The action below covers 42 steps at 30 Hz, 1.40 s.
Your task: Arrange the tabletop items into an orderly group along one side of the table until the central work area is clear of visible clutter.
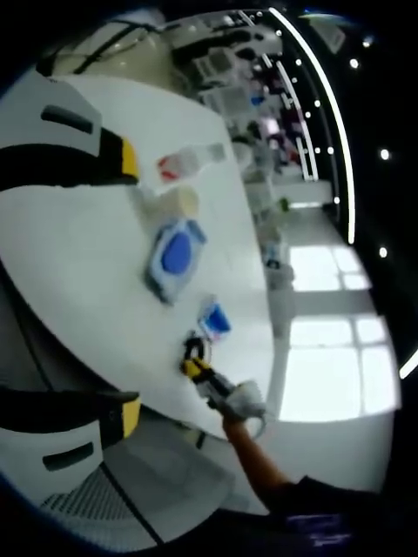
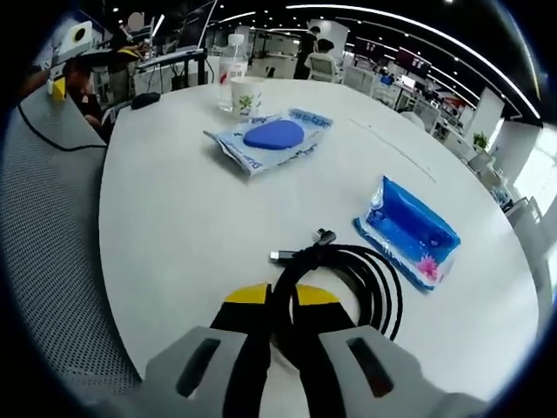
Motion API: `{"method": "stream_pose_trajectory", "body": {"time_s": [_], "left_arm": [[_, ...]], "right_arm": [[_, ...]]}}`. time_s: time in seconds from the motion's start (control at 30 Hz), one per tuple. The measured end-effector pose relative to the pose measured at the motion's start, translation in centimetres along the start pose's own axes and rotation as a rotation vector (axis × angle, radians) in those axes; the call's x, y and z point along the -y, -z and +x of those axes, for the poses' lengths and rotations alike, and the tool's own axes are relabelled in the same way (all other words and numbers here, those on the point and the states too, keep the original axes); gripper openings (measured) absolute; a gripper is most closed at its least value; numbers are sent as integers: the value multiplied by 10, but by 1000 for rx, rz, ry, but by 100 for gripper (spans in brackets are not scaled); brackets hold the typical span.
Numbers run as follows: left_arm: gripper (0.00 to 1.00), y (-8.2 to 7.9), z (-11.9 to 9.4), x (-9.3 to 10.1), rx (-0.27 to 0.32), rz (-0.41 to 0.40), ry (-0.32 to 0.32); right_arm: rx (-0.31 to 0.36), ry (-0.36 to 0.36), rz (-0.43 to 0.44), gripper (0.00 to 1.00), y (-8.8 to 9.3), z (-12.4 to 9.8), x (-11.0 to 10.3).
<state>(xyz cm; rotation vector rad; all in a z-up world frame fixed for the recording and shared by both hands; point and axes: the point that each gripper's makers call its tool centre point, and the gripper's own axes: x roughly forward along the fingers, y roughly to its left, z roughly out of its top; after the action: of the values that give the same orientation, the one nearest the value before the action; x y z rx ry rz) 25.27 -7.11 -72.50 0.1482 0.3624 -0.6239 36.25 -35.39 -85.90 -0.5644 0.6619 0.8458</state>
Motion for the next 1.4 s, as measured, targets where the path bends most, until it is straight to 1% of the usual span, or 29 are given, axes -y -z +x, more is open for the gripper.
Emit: {"method": "stream_pose_trajectory", "body": {"time_s": [0.2, 0.3, 0.4, 0.47, 0.53, 0.63, 0.77, 0.83, 1.0, 1.07, 1.17, 1.3, 1.4], "left_arm": [[96, 3, 0, 1, -14, -13, 9], [97, 3, 0, 1, -15, -20, 12], [98, 7, 1, 2, -35, -14, 18], [99, 7, 2, 3, -37, -10, 21], [99, 7, 2, 3, -39, -8, 22], [100, 7, 1, 3, -42, -9, 24], [100, 6, 2, 2, -48, 15, 28], [100, 4, 4, 1, -48, 27, 29], [100, 0, 11, -4, -53, 48, 31], [100, -1, 15, -7, -63, 53, 29], [100, -5, 20, -9, -70, 56, 32], [98, -15, 24, -11, -77, 59, 52], [98, -25, 28, -13, -84, 96, 67]], "right_arm": [[28, 18, 74, 19, -9, -8, -1], [35, 24, 93, 24, -11, -9, -3], [39, 18, 113, 31, -13, -11, -8], [42, 12, 140, 36, -16, -12, -12], [51, 14, 149, 38, -18, -14, -14], [59, 23, 196, 42, -22, -17, -15], [69, 30, 221, 48, -25, -20, -16], [69, 34, 232, 49, -25, -22, -16], [85, 54, 310, 54, -23, -27, -17], [85, 54, 316, 56, -23, -28, -18], [91, 69, 314, 58, -25, -31, -21], [101, 81, 345, 62, -28, -32, -23], [106, 88, 367, 65, -31, -33, -25]]}}
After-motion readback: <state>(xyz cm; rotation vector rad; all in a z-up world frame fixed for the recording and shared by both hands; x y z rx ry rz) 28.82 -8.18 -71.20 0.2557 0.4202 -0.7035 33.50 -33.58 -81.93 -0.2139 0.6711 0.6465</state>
